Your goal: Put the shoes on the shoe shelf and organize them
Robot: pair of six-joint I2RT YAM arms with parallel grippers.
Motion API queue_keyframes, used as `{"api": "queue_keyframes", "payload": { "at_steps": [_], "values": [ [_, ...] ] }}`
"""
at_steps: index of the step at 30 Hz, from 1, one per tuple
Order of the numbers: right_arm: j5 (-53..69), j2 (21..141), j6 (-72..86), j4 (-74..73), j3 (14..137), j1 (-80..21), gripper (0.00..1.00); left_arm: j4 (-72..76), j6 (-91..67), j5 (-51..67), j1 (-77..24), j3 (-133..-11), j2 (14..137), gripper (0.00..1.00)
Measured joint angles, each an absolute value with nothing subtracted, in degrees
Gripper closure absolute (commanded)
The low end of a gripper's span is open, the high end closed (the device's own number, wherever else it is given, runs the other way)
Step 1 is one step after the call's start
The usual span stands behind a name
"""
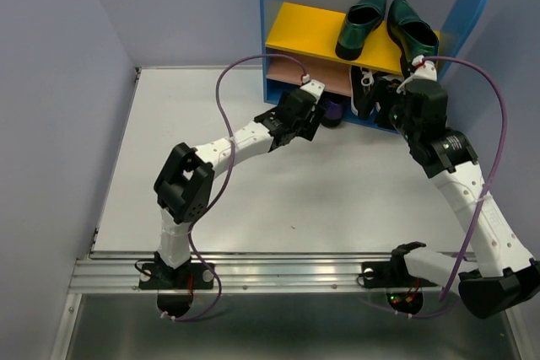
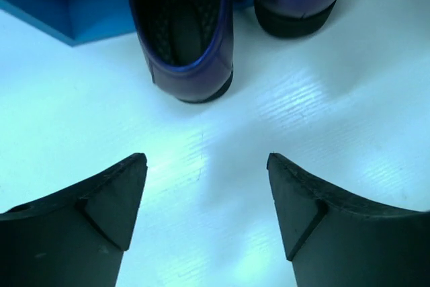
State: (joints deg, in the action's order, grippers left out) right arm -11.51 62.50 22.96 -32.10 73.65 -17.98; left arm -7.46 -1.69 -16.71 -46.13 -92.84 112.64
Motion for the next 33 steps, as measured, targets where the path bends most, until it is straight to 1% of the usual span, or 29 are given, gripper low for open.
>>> {"api": "queue_keyframes", "payload": {
  "at_steps": [4,6,10,11,14,19,22,27,33],
  "values": [
    [-11.0,62.9,23.0,-31.9,73.3,-18.0,0.13,-6.9,-4.8,-15.4,-45.8,-86.8,109.5,0.22],
    [-10.7,63.2,23.0,-31.9,73.3,-18.0,0.13,-5.7,-5.7,-14.2,-45.3,-85.8,109.4,0.26],
    [-10.6,63.3,23.0,-31.8,73.3,-18.0,0.13,-2.5,-7.0,-9.7,-43.2,-83.8,109.6,0.29],
    [-10.6,63.3,23.0,-31.8,73.3,-18.0,0.13,-1.9,-7.0,-8.8,-42.5,-83.6,109.8,0.29],
    [-10.6,63.3,23.0,-31.7,73.3,-18.0,0.13,0.6,-6.9,-7.1,-40.7,-83.6,111.8,0.36],
    [-10.4,63.3,23.4,-31.7,73.3,-18.0,0.13,3.2,-6.9,-6.3,-40.0,-83.6,115.5,0.37],
    [-10.4,63.1,23.4,-31.7,73.2,-18.0,0.13,4.0,-6.7,-5.9,-40.1,-83.6,117.3,0.43],
    [-10.5,62.6,23.4,-31.7,73.2,-18.0,0.13,4.9,-6.0,-5.9,-40.1,-84.5,119.3,0.43],
    [-10.5,62.1,23.6,-31.8,73.2,-18.0,0.13,4.9,-4.9,-6.5,-40.0,-90.2,122.6,0.44]
  ]
}}
